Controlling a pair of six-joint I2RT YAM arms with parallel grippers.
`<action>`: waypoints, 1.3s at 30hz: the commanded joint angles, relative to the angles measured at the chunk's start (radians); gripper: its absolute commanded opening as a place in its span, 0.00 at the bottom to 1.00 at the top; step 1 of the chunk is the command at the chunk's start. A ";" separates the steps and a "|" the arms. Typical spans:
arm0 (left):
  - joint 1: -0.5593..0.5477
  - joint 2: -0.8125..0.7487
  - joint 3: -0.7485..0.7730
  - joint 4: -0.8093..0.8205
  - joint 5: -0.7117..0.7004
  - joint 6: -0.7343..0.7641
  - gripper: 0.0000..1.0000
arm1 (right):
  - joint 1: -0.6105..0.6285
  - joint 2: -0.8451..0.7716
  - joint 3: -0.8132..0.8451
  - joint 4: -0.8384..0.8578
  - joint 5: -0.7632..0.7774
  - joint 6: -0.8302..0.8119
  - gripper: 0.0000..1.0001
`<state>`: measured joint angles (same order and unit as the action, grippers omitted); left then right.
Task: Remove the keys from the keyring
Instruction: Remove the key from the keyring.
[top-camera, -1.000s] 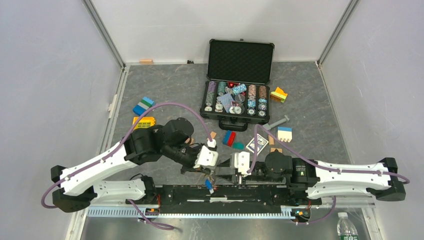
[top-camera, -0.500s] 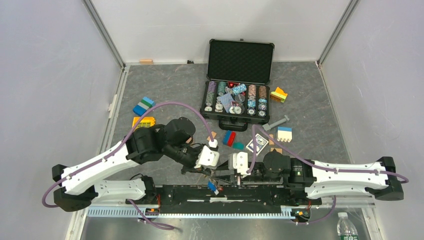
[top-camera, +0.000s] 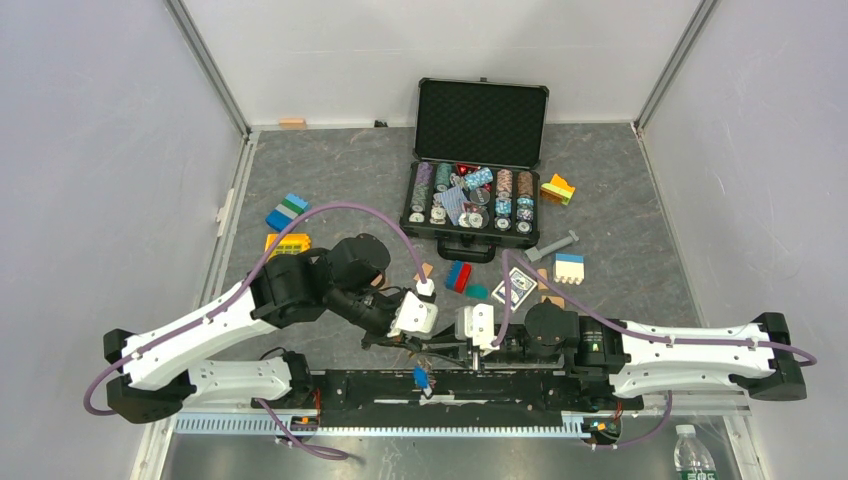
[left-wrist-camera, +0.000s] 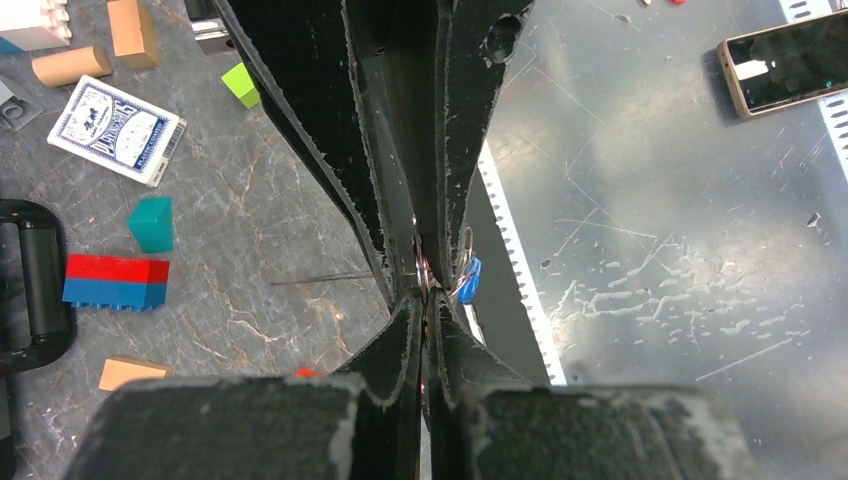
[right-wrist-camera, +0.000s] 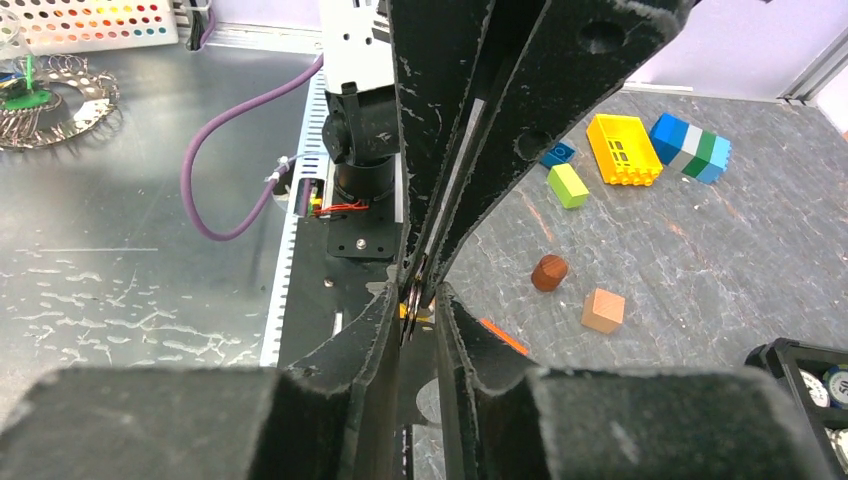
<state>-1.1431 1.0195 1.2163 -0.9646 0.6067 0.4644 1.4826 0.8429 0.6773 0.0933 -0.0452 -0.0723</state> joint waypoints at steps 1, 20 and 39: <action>-0.005 -0.013 0.035 0.018 0.044 0.047 0.02 | -0.001 -0.009 0.011 0.033 -0.004 0.000 0.22; -0.006 -0.075 0.008 0.098 -0.072 -0.009 0.29 | -0.001 -0.063 -0.041 0.154 0.017 -0.012 0.00; -0.005 -0.265 -0.214 0.517 -0.057 -0.216 0.42 | -0.001 -0.151 -0.125 0.362 0.039 -0.021 0.00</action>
<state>-1.1431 0.7509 1.0241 -0.5812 0.5278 0.3340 1.4826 0.7097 0.5491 0.3481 -0.0246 -0.0834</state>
